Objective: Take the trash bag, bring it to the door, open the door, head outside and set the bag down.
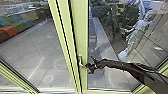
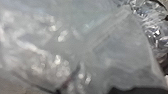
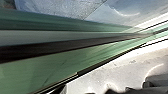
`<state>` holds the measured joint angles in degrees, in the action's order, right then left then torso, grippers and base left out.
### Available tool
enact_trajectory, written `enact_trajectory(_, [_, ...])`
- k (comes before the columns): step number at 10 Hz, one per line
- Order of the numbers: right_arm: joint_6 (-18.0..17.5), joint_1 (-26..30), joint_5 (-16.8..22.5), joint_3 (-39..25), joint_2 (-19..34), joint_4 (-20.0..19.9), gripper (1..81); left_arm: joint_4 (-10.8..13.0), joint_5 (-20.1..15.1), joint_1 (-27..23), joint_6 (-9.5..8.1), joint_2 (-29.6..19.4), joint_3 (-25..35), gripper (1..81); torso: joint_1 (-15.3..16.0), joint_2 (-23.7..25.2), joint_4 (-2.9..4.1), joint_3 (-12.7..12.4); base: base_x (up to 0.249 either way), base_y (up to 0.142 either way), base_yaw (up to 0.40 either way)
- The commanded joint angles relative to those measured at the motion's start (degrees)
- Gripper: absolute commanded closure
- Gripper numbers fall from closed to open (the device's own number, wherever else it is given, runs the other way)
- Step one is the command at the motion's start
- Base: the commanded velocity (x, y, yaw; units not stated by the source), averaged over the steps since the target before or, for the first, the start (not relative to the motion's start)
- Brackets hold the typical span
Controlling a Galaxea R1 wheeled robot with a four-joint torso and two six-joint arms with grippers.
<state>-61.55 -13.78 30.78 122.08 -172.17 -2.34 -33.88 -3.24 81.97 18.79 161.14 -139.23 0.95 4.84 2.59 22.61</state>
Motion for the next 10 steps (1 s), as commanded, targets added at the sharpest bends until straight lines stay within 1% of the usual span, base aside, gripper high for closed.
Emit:
enact_trajectory(1, [-3.31,12.57,-2.57,2.19,4.25,-0.99,1.0,-0.66,-5.63,-0.18,-0.06,-0.9,0.27,81.1,0.0,0.0,0.0,0.0,0.0,0.0,0.0])
enact_trajectory(2, [-3.31,12.93,-2.57,1.4,5.66,-1.18,1.0,-0.49,-5.63,-0.18,-0.06,-0.81,0.27,81.1,0.02,-0.02,0.0,0.0,0.0,0.0,0.0])
enact_trajectory(4, [-3.31,12.84,-2.57,0.26,6.9,-1.09,1.0,-0.14,-5.72,-0.18,-0.06,-0.81,0.27,81.1,0.02,-0.02,0.0,0.04,0.0,0.0,0.0])
enact_trajectory(10, [-3.31,13.37,-2.48,-0.18,7.34,-1.18,1.0,-0.14,-5.72,-0.18,-0.06,-0.81,0.27,81.1,0.02,-0.02,0.0,0.06,0.0,0.0,0.0])
